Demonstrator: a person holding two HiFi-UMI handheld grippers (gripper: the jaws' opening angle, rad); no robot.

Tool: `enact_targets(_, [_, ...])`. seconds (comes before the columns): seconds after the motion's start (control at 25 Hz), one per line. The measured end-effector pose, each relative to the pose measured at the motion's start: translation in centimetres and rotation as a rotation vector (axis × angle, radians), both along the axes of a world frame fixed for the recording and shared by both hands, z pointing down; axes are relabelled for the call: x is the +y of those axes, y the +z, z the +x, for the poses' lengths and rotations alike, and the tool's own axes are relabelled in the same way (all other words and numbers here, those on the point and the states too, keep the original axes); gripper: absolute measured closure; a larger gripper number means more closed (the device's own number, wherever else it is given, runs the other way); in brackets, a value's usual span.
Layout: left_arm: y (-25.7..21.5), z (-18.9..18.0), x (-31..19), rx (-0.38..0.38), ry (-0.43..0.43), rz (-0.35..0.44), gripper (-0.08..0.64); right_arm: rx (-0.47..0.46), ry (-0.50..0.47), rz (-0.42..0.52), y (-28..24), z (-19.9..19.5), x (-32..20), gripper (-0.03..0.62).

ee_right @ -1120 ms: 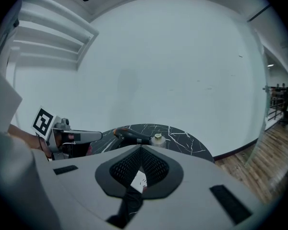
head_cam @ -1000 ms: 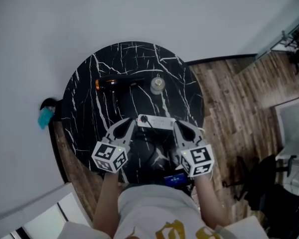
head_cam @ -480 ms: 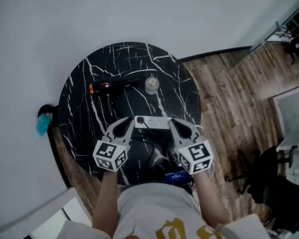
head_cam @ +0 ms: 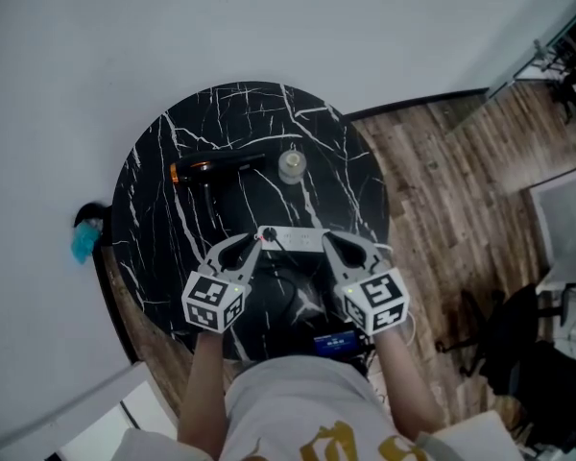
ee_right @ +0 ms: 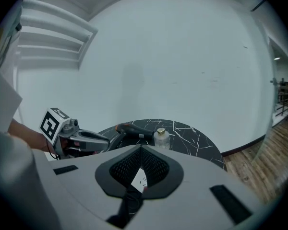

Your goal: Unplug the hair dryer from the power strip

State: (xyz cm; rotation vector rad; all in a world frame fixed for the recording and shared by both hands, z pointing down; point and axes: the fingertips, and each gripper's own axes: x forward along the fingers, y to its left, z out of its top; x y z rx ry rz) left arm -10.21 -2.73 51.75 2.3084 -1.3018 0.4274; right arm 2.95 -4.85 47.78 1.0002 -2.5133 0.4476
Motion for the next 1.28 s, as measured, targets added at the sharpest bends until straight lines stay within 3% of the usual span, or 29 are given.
enact_targets(0.32, [3.3,0.0,0.1,-0.125,0.089,-0.081,0.471,0.041,-0.078,-0.050,2.7,-0.7,0.0,0.594])
enact_targets(0.68, [6.2,0.5,-1.8,-0.345,0.316,-0.118,0.463,0.132,-0.183,-0.140,6.6,-2.3,-1.0,0.592])
enact_targets(0.92, [8.1,1.3,-1.7,-0.475,0.512,-0.177,0.463,0.267,-0.347,-0.182,10.2,-3.7,-0.1,0.535])
enact_targets(1.08, [8.6,1.6,-1.9,-0.550,0.597,-0.179,0.463,0.326,-0.422,-0.186,11.6,-4.3,0.2,0.511])
enact_targets(1.28, [8.9,2.6,-2.0,-0.565,0.676,-0.200,0.491,0.441,-0.538,-0.190,13.4,-5.1,1.0,0.511])
